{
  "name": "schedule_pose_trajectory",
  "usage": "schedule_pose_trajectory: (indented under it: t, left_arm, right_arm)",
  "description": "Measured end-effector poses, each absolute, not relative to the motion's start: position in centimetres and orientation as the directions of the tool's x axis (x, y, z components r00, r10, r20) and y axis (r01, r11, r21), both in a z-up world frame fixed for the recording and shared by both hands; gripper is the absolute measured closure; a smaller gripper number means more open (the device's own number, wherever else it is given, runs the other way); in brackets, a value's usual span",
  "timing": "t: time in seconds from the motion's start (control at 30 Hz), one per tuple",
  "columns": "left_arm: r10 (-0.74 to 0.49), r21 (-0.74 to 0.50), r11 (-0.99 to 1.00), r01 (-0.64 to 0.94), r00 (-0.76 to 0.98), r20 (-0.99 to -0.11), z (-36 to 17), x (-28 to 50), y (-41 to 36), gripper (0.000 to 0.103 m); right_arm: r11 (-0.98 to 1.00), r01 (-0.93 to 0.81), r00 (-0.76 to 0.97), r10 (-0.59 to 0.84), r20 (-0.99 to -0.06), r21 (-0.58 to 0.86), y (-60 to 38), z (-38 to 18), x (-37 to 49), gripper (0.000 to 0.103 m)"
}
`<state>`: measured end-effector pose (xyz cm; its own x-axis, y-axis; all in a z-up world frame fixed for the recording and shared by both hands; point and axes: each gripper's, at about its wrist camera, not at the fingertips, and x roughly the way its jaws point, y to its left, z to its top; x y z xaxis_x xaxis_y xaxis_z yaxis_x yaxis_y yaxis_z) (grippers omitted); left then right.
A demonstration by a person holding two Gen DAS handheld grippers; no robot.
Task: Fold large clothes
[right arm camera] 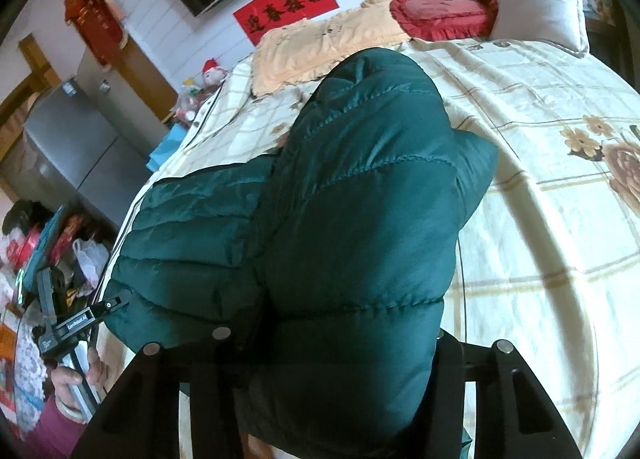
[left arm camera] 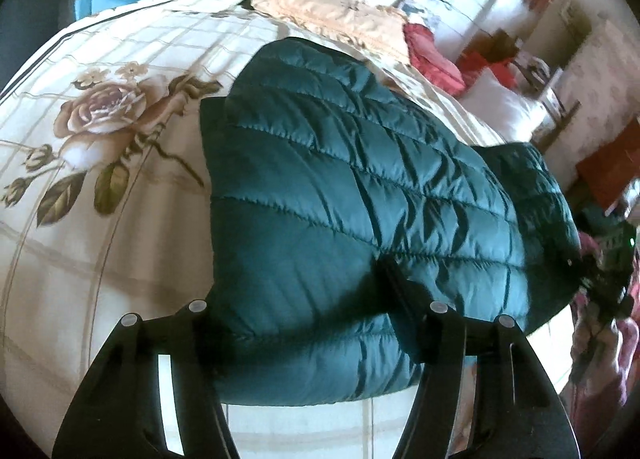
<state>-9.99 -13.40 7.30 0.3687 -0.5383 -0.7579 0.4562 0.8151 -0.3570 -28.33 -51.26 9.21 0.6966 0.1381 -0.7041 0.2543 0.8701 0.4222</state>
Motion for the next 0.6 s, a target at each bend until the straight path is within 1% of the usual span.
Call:
schedule_pose_trajectory:
  t: [0.1, 0.2, 0.23, 0.3, 0.33, 0.37, 0.43, 0.5, 0.6]
  left_arm:
    - [-0.547, -0.356, 0.8, 0.483, 0.343, -0.764, 7.2, -12.2, -12.3, 0.042]
    - [-0.545, -0.373, 0.803, 0.464, 0.32, -0.775, 6.1, -13.3, -11.3, 0.042]
    - [-0.541, -0.37, 0.806, 0.462, 0.322, -0.777, 5.9, -13.5, -11.2, 0.042]
    - [-0.528, -0.361, 0.818, 0.447, 0.337, -0.779, 5.4, -13.7, -11.1, 0.035]
    - [-0.528, -0.371, 0.824, 0.428, 0.343, -0.777, 5.2, -13.7, -10.9, 0.031]
    - [-0.53, -0.383, 0.827, 0.411, 0.345, -0.775, 5.2, -13.7, -10.8, 0.03]
    - [-0.522, -0.39, 0.838, 0.381, 0.354, -0.776, 5.4, -13.9, -10.6, 0.03]
    - [-0.499, -0.373, 0.854, 0.362, 0.372, -0.782, 5.7, -14.3, -10.3, 0.03]
    - [-0.444, -0.314, 0.887, 0.34, 0.436, -0.782, 6.9, -15.6, -9.8, 0.03]
  right_arm:
    - [0.867, 0.244, 0.686, 0.162, -0.709, 0.434, -50.9, 9.1, -30.4, 0.054]
    - [0.855, 0.258, 0.672, 0.175, -0.72, 0.449, -50.9, 8.5, -32.0, 0.054]
    - [0.853, 0.281, 0.661, 0.16, -0.733, 0.439, -50.9, 8.1, -32.5, 0.05]
    - [0.857, 0.336, 0.628, 0.106, -0.771, 0.391, -50.9, 7.1, -32.7, 0.038]
    - [0.863, 0.358, 0.611, 0.072, -0.788, 0.356, -50.9, 6.7, -32.6, 0.029]
    - [0.87, 0.376, 0.595, 0.038, -0.803, 0.319, -50.8, 6.3, -32.5, 0.02]
    - [0.87, 0.401, 0.59, -0.005, -0.807, 0.288, -50.7, 6.3, -32.4, 0.016]
    - [0.871, 0.417, 0.586, -0.038, -0.809, 0.261, -50.4, 6.8, -32.5, 0.016]
    - [0.868, 0.442, 0.594, -0.094, -0.799, 0.227, -49.8, 8.2, -33.3, 0.016]
